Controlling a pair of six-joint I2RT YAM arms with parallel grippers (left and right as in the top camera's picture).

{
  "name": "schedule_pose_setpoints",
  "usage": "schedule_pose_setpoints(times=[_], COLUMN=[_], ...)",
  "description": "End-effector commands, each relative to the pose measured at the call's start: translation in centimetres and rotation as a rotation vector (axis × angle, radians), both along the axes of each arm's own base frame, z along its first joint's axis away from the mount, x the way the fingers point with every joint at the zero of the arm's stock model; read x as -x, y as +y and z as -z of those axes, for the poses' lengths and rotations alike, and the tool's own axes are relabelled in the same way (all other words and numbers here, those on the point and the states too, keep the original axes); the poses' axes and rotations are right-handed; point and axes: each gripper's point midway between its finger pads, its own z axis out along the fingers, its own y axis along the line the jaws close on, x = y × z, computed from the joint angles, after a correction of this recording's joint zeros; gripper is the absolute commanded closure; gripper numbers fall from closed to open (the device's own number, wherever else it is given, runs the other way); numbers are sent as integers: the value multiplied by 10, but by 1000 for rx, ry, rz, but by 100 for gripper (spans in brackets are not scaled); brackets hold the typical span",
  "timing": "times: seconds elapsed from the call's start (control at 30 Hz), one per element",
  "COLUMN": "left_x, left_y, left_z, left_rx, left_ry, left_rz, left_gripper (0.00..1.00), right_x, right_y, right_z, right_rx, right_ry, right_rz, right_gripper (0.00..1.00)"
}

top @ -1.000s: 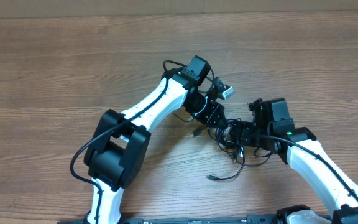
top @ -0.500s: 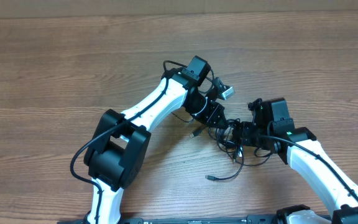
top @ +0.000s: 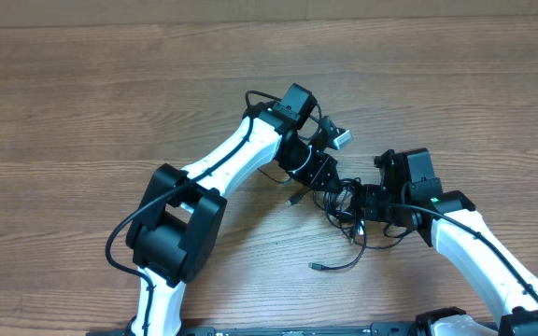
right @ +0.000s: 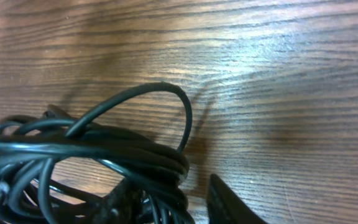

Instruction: Untangle cables

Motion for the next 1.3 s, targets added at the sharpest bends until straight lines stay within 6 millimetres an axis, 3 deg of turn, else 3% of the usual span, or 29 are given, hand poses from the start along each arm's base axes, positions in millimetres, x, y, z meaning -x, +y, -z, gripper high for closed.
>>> schedule_pose_setpoints(times=[0.0, 0.27, 0.47, 0.77, 1.13, 1.27], left_x=[-6, -8, -7, 2, 5, 5], left_y=[-3, -1, -1, -9, -10, -10], left_z=[-20, -17, -17, -31, -34, -34], left_rx=[25, 3, 2, 90, 109, 109], left_ry=[-48, -58, -56, -1, 17, 17], left_rz=[-5, -11, -12, 15, 21, 21], left_gripper=[96, 96, 96, 96, 96, 96], right_x=[-2, -2, 0, 2, 1, 0], right_y=[-1, -1, -2, -2, -2, -2], right_z=[-1, -1, 0, 1, 0, 0], right_rx=[14, 14, 15, 17, 16, 16], right_ry=[-14, -14, -6, 5, -2, -3], right_rz=[-7, -7, -7, -8, -7, -8], right_gripper=[73, 79, 94, 88, 92, 88])
